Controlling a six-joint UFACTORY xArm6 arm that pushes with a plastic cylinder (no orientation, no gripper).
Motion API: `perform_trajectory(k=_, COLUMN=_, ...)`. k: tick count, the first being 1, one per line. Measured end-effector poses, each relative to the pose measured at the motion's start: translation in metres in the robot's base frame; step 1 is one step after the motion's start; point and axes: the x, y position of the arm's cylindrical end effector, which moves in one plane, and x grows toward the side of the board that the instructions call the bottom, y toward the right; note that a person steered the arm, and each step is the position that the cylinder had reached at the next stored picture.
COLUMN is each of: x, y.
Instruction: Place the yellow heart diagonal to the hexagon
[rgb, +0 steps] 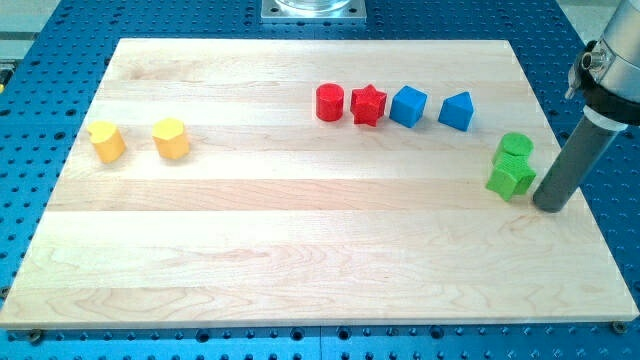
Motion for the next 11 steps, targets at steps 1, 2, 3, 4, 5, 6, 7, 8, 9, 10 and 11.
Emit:
perform_trajectory(k=1, x=0.015, y=-0.097)
perform_trajectory(k=2, x=0.050, y=-0.217)
perform_trajectory(k=3, x=0.035, y=-0.289)
perform_trajectory(k=4, x=0.000, y=-0.393)
perform_trajectory(k=5, x=-0.004, y=-0.508)
perform_trajectory(k=6, x=-0.041, y=-0.525)
perform_trajectory(k=7, x=-0.106, y=-0.494)
perform_trajectory(k=8, x=-0.169, y=-0.491)
perform_trajectory(k=9, x=-0.161, y=-0.494)
perform_trajectory(k=10, x=-0.169, y=-0.530)
perform_trajectory(k=11, x=-0.163, y=-0.549)
